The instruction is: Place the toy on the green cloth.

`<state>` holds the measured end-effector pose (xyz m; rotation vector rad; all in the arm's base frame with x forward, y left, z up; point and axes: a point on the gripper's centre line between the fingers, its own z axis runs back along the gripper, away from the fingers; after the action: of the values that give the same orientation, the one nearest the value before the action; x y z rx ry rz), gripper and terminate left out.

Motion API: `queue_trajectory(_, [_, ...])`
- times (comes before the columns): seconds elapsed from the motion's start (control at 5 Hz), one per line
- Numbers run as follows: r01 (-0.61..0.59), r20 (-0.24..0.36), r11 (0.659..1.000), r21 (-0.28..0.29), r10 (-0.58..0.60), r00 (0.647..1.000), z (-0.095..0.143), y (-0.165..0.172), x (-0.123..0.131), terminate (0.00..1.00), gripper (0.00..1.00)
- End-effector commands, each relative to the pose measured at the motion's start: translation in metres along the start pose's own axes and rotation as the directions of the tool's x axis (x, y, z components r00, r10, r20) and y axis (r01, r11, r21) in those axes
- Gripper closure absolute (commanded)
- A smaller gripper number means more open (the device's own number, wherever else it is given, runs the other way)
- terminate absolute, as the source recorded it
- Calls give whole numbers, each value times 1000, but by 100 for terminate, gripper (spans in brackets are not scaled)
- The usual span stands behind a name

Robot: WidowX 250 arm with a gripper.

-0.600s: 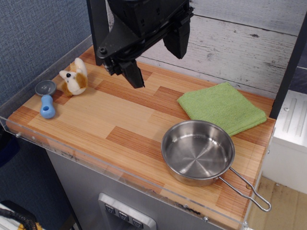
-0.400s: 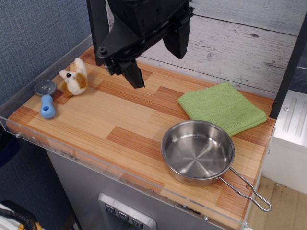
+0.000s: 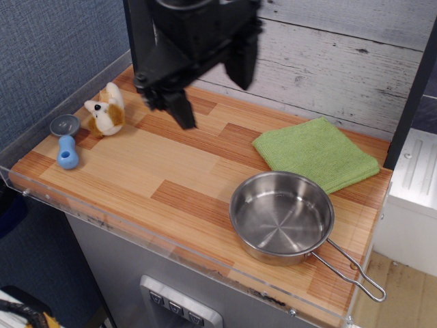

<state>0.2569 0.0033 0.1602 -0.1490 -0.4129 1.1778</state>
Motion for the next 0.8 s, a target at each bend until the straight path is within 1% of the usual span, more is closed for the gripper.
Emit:
queue_trajectory(0.0, [-51, 43, 999, -17, 51, 998, -5, -3, 38, 0, 0])
queue_trajectory(0.2, [-75, 84, 997, -9, 76, 994, -9, -1, 57, 0, 0])
queue_trajectory(0.4, [-102, 130, 995, -13, 103, 986, -19, 3, 81, 0, 0])
queue_trajectory(0.6, [-124, 164, 992, -13, 125, 979, -31, 9, 100, 0, 0])
